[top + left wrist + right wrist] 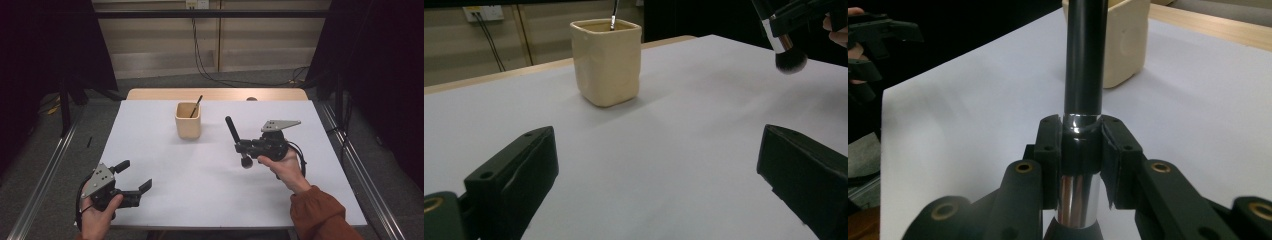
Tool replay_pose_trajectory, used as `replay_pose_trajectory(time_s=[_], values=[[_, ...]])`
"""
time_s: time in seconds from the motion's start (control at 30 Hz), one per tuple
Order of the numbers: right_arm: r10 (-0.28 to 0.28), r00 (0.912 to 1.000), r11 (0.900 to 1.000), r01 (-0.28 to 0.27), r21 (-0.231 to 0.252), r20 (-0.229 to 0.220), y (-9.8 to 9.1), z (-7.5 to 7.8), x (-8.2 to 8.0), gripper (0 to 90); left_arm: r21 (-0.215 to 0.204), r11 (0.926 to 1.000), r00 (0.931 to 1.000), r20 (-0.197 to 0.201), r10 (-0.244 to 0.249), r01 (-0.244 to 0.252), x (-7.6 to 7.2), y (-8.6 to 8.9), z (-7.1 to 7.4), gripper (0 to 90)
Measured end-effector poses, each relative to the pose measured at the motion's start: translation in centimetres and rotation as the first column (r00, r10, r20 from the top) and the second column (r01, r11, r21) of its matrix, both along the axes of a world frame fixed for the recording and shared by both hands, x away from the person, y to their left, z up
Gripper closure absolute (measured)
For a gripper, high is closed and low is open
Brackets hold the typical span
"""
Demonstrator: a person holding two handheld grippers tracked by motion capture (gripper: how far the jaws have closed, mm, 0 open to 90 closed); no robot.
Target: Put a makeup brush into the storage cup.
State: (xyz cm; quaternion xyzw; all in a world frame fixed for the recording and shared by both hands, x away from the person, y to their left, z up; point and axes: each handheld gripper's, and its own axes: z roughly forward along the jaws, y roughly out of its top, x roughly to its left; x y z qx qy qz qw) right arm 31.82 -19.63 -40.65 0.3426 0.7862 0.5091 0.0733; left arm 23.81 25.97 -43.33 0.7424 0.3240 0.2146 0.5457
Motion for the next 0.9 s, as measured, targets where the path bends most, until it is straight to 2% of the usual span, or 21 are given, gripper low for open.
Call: replay_pose_trajectory(time_s=[0.47,0.77,0.9], values=[[0.099,0.9947,0.9950,-0.099,-0.007,-0.026,1.6,-0.1,-1.3,72.5,-0.003,0.9999,0.9999,0.000,-0.017,0.017,0.0,-0.5,0.1,3.0],[0.146,0.9881,0.9892,-0.147,-0.001,-0.047,2.7,-0.4,-1.3,72.4,0.006,0.9991,0.9992,0.000,-0.041,0.041,-0.1,-1.0,0.2,3.0],[0.181,0.9822,0.9832,-0.182,-0.011,-0.050,3.5,-0.3,-1.7,72.5,0.008,0.9988,0.9988,-0.003,-0.049,0.049,-0.1,-1.3,0.2,2.9]])
